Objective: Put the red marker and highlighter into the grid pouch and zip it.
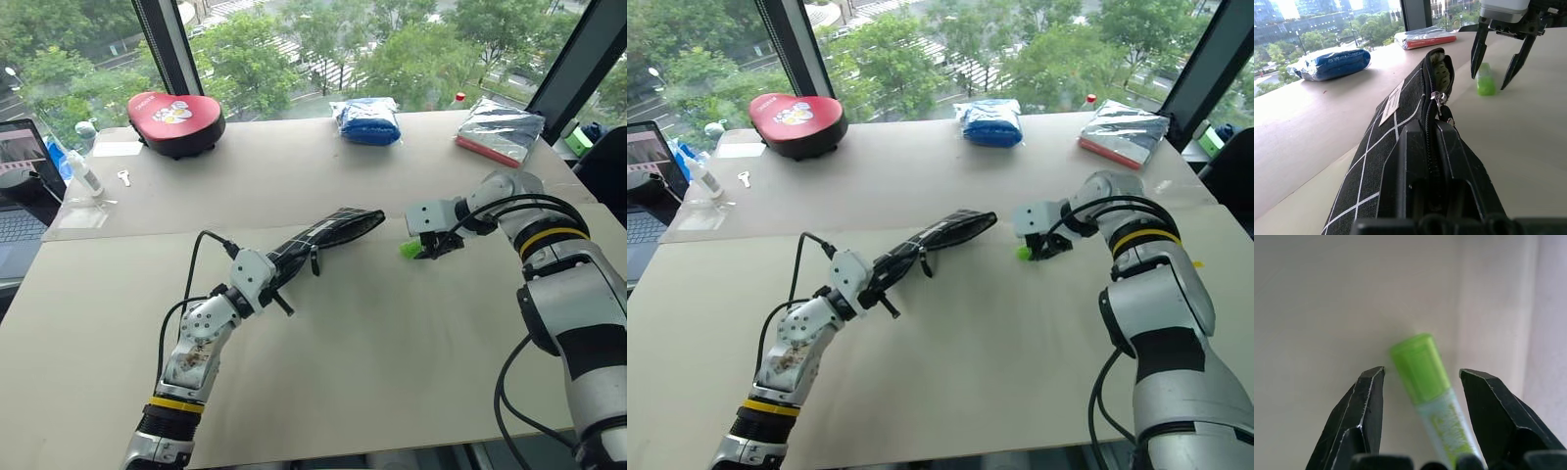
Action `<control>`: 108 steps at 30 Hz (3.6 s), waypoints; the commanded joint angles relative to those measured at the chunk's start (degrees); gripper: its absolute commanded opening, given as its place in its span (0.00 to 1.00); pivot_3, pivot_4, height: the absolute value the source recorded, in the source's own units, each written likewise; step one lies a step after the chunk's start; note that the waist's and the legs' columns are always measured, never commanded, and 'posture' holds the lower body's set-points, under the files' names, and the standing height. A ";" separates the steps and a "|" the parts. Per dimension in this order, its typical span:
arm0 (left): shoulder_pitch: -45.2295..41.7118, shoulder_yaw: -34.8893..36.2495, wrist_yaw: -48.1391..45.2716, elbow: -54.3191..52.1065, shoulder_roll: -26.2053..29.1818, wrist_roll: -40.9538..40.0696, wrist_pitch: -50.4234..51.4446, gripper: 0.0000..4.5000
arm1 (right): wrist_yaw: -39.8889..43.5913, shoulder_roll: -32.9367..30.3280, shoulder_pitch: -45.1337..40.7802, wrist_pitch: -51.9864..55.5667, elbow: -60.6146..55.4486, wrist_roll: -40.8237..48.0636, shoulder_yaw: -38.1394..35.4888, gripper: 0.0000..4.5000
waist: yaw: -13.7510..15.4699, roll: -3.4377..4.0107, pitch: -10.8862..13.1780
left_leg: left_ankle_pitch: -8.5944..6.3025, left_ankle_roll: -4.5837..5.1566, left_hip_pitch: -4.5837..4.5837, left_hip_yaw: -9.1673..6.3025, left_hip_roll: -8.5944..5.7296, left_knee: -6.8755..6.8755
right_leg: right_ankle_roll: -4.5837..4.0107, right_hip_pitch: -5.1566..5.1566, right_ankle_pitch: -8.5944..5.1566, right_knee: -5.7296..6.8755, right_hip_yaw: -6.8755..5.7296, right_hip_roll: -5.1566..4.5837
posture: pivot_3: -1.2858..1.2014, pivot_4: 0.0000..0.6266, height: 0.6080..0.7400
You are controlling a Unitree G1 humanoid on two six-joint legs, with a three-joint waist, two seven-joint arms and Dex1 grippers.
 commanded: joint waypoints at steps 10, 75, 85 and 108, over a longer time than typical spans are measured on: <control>1.13 0.38 2.57 -5.10 0.36 0.14 1.51 0.00 | 0.78 4.13 -0.53 1.71 0.80 -2.71 0.44 0.50 | -0.52 0.01 -0.03 | -0.08 -0.14 0.36 0.00 0.07 -0.01 | -0.04 0.20 0.02 0.06 -0.01 0.09 | 0.52 0.24 1.00; -6.48 -1.68 -3.31 4.03 -2.90 -0.82 -0.58 0.00 | 8.24 -7.89 32.32 42.64 -50.00 32.55 -18.14 0.80 | 0.54 -0.01 -0.02 | -0.10 -0.14 0.23 0.04 0.05 -0.05 | -0.11 0.08 0.07 -0.03 -0.10 0.02 | 0.52 0.24 1.00; -6.17 -1.60 -3.30 3.39 -2.46 -0.84 -0.46 0.00 | 4.55 -6.66 31.20 38.39 -41.95 28.49 -15.59 0.80 | 0.50 -0.01 -0.02 | -0.10 -0.14 0.25 0.04 0.06 -0.04 | -0.11 0.11 0.07 -0.03 -0.10 0.02 | 0.52 0.24 1.00; -5.20 -1.72 -3.96 2.48 -1.92 -1.28 0.27 0.00 | 5.93 -19.62 46.08 51.34 -72.79 42.46 -30.92 0.22 | 1.65 0.03 0.00 | -0.13 -0.10 0.07 0.02 0.03 0.12 | -0.09 0.04 0.09 -0.05 -0.11 0.00 | 0.52 0.24 1.00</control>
